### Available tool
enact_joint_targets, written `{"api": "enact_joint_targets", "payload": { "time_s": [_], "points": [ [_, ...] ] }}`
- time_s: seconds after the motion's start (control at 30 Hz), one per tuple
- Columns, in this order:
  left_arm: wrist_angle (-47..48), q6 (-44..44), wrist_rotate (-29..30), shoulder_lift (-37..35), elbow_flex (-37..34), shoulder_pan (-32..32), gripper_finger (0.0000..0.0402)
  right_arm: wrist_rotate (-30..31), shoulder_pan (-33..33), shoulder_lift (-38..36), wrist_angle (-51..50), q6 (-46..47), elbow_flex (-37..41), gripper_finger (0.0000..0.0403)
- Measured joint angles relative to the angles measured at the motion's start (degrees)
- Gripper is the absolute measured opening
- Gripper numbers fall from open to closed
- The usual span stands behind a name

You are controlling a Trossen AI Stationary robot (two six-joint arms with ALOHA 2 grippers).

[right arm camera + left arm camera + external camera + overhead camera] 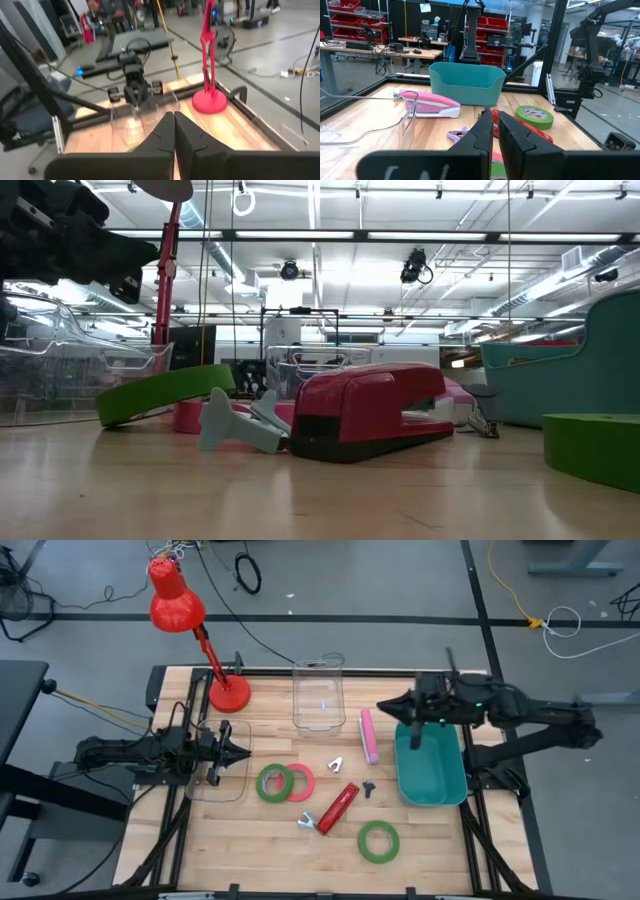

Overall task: Pick and place Stapler, Stapler remover, tape
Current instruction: Put the pink stapler into the right transparent bin

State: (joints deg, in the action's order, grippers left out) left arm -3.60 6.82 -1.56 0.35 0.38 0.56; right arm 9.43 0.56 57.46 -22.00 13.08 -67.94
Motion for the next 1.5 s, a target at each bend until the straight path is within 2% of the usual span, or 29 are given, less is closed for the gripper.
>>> {"api": "enact_joint_targets", "payload": {
  "time_s": [0.67,1.13,1.5],
  "points": [
    [-0.02,0.01,0.0,0.01,0.0,0.01,0.003,0.02,0.0,11.35,-4.58,0.08,0.02,0.0004],
    [-0.02,0.0,0.01,0.01,0.0,-0.01,0.003,0.0,0.0,18.03,-6.56,7.14,0.02,0.0007],
    [-0.02,0.0,0.02,0.01,0.0,0.0,0.003,-0.13,-1.16,21.47,-17.99,15.08,0.04,0.0045]
  ]
}}
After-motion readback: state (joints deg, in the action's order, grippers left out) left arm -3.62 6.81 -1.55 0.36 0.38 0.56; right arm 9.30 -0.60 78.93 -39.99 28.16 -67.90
